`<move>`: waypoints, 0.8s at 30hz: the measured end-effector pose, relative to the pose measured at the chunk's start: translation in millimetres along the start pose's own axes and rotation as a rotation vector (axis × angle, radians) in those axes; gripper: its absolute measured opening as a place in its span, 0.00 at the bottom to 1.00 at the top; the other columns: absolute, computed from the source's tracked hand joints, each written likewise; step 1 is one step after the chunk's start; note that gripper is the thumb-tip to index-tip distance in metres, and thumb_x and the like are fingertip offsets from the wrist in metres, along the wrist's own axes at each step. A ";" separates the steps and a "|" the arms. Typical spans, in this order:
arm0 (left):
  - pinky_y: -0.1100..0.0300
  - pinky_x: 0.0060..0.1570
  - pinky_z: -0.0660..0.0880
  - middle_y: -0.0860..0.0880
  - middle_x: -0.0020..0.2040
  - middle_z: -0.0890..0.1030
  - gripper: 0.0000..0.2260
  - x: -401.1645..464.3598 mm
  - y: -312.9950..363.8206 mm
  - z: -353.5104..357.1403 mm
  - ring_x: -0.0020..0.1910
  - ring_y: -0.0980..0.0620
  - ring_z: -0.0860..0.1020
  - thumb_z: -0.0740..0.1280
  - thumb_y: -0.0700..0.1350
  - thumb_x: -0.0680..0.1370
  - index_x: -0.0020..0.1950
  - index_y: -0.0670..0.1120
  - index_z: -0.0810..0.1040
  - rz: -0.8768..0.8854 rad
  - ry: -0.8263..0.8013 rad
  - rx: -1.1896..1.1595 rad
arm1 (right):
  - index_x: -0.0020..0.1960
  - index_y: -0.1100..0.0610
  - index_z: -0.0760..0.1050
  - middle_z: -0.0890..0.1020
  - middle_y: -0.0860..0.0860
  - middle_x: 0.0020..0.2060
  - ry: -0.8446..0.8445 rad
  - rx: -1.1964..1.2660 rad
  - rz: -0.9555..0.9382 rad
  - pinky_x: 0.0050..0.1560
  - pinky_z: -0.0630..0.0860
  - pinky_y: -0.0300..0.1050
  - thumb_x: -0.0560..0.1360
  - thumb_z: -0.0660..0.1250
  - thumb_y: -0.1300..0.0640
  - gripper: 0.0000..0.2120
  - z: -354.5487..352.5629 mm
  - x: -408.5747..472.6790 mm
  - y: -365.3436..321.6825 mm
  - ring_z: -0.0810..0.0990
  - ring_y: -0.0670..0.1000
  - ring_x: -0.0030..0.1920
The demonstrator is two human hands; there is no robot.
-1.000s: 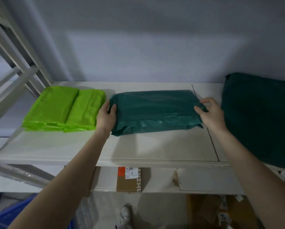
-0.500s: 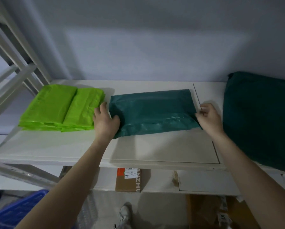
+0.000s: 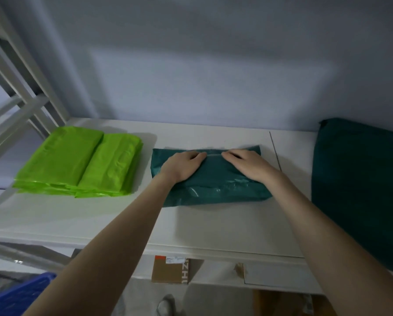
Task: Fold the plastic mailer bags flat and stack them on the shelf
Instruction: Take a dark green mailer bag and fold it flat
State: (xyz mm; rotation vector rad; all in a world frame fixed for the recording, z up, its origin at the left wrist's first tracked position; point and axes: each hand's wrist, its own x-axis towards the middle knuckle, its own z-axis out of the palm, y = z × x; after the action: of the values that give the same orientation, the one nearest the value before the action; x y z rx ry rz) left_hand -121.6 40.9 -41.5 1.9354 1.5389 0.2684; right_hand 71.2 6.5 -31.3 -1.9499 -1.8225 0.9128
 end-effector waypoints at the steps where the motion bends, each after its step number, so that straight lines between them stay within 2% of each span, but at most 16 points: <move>1: 0.54 0.63 0.66 0.47 0.66 0.75 0.21 0.4 -1.5 -1.3 0.64 0.45 0.72 0.51 0.60 0.80 0.65 0.54 0.75 -0.022 -0.015 -0.043 | 0.61 0.47 0.76 0.79 0.46 0.58 -0.005 0.038 0.016 0.58 0.71 0.45 0.77 0.54 0.37 0.21 -1.3 1.2 1.5 0.76 0.49 0.58; 4: 0.50 0.69 0.61 0.46 0.69 0.72 0.24 3.1 -13.5 -6.2 0.67 0.44 0.69 0.48 0.61 0.80 0.68 0.52 0.72 -0.112 -0.054 -0.117 | 0.68 0.45 0.70 0.73 0.45 0.66 -0.007 0.136 0.090 0.67 0.64 0.46 0.76 0.52 0.33 0.27 -3.3 3.7 10.6 0.70 0.50 0.67; 7: 0.46 0.71 0.55 0.48 0.73 0.66 0.22 4.4 -32.3 -3.5 0.71 0.47 0.64 0.44 0.58 0.81 0.71 0.54 0.65 -0.060 -0.021 0.019 | 0.70 0.40 0.65 0.68 0.43 0.70 -0.011 0.142 0.199 0.72 0.58 0.54 0.70 0.46 0.24 0.35 -1.1 2.8 23.0 0.67 0.52 0.70; 10: 0.42 0.71 0.54 0.49 0.76 0.58 0.27 8.3 -44.4 5.1 0.75 0.44 0.55 0.40 0.58 0.76 0.74 0.56 0.57 0.032 -0.005 0.166 | 0.74 0.43 0.58 0.60 0.45 0.74 -0.006 0.213 0.236 0.75 0.47 0.57 0.76 0.45 0.31 0.31 2.9 3.6 28.9 0.57 0.52 0.75; 13: 0.38 0.71 0.44 0.52 0.77 0.51 0.34 13.7 -51.4 9.8 0.76 0.45 0.46 0.38 0.66 0.70 0.75 0.57 0.52 -0.028 0.004 0.154 | 0.76 0.44 0.52 0.53 0.44 0.76 -0.022 0.201 0.205 0.74 0.38 0.56 0.79 0.43 0.36 0.28 3.9 3.3 27.8 0.48 0.51 0.76; 15: 0.40 0.71 0.41 0.51 0.78 0.49 0.38 13.7 -56.5 9.9 0.76 0.46 0.43 0.36 0.68 0.67 0.76 0.57 0.51 -0.067 0.035 0.135 | 0.76 0.46 0.51 0.52 0.44 0.76 0.021 0.159 0.165 0.75 0.41 0.57 0.78 0.43 0.36 0.29 3.5 4.2 32.0 0.49 0.49 0.76; 16: 0.42 0.72 0.42 0.50 0.78 0.49 0.34 11.0 -57.6 9.3 0.76 0.45 0.43 0.39 0.66 0.72 0.76 0.55 0.51 -0.056 0.069 0.151 | 0.76 0.47 0.52 0.53 0.44 0.76 0.067 0.162 0.137 0.75 0.43 0.55 0.79 0.44 0.36 0.29 2.7 3.7 34.2 0.50 0.48 0.76; 18: 0.46 0.73 0.46 0.46 0.78 0.52 0.25 4.1 -57.2 5.9 0.76 0.43 0.45 0.40 0.54 0.80 0.77 0.48 0.54 0.003 0.172 0.085 | 0.75 0.50 0.56 0.56 0.45 0.76 0.210 0.217 0.055 0.75 0.46 0.47 0.81 0.46 0.42 0.25 -1.1 0.8 35.5 0.53 0.47 0.75; 20: 0.54 0.73 0.48 0.44 0.76 0.56 0.24 -6.2 -53.3 1.2 0.76 0.45 0.50 0.41 0.50 0.82 0.75 0.42 0.58 0.047 0.269 -0.112 | 0.73 0.54 0.62 0.63 0.48 0.73 0.367 0.228 -0.041 0.71 0.51 0.39 0.82 0.51 0.49 0.21 -5.3 -5.1 28.6 0.59 0.48 0.74; 22: 0.62 0.71 0.50 0.45 0.74 0.61 0.20 -15.5 -49.9 -6.2 0.75 0.49 0.56 0.49 0.48 0.84 0.73 0.41 0.63 0.035 0.326 -0.335 | 0.70 0.57 0.67 0.68 0.50 0.70 0.463 0.157 -0.137 0.68 0.55 0.36 0.81 0.56 0.56 0.18 -5.7 -13.8 13.7 0.63 0.49 0.71; 24: 0.65 0.67 0.54 0.45 0.71 0.65 0.18 -25.9 -52.0 -13.9 0.71 0.49 0.63 0.53 0.47 0.83 0.71 0.43 0.67 0.008 0.328 -0.364 | 0.67 0.58 0.71 0.72 0.51 0.68 0.481 0.051 -0.257 0.67 0.55 0.34 0.79 0.58 0.60 0.17 2.9 -26.2 -7.7 0.67 0.49 0.69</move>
State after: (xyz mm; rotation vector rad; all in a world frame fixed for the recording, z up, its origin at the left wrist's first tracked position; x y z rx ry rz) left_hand -178.0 27.2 -55.8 1.6655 1.5535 0.8438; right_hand 63.9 -18.5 -22.6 -1.6676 -1.6853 0.3641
